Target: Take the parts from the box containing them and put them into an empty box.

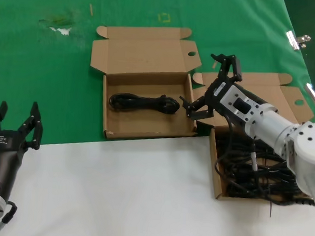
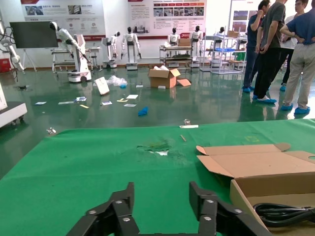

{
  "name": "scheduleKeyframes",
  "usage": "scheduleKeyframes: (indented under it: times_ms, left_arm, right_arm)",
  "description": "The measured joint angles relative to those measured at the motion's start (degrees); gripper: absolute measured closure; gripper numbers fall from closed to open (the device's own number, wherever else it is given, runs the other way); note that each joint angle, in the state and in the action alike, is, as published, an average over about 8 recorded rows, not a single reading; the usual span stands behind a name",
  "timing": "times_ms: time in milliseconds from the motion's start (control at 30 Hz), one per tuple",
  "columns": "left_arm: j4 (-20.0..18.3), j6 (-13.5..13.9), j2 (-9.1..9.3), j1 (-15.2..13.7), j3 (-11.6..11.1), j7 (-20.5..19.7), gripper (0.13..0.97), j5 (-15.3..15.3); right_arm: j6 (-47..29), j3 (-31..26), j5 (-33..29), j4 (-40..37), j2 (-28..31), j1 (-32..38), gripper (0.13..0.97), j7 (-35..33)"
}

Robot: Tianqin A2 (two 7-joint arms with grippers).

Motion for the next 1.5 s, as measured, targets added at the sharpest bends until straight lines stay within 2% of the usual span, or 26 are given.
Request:
scheduleKeyframes:
  times_ms: [167,200,467,600,867,1200,1500]
  left_arm:
    - [0.00,0.00,0.00,0.00,0.00,0.01,0.640,0.00]
    - [0.00,0.00,0.00,0.00,0.00,0.02,0.640,0.00]
    - [0.00,0.00,0.00,0.00,0.00,0.03,0.422,0.00]
    - [0.00,0.00,0.00,0.00,0.00,0.01,0.422,0.00]
    - [0.00,0.00,0.00,0.00,0.00,0.01,0.320,0.00]
    - [0.00,0.00,0.00,0.00,0.00,0.01,0.283,0.00]
    - [0.00,0.00,0.00,0.00,0.00,0.01,0.189,-0.01]
  right_arm:
    - [2.21,1.18,1.06,3.12,0.03,-3.21,0.129,2.28]
    - [2.66,1.41,1.27,3.76,0.03,-3.87,0.129,2.74]
    - [6.20,3.30,2.96,8.77,0.07,-9.04,0.129,6.39]
    - [7.99,4.26,3.82,11.31,0.09,-11.65,0.129,8.24]
    - [11.54,6.15,5.52,16.35,0.13,-16.81,0.129,11.90]
    - [15.97,8.51,7.62,22.62,0.18,-23.26,0.129,16.47]
    - [19.97,10.63,9.54,28.27,0.23,-29.06,0.129,20.60]
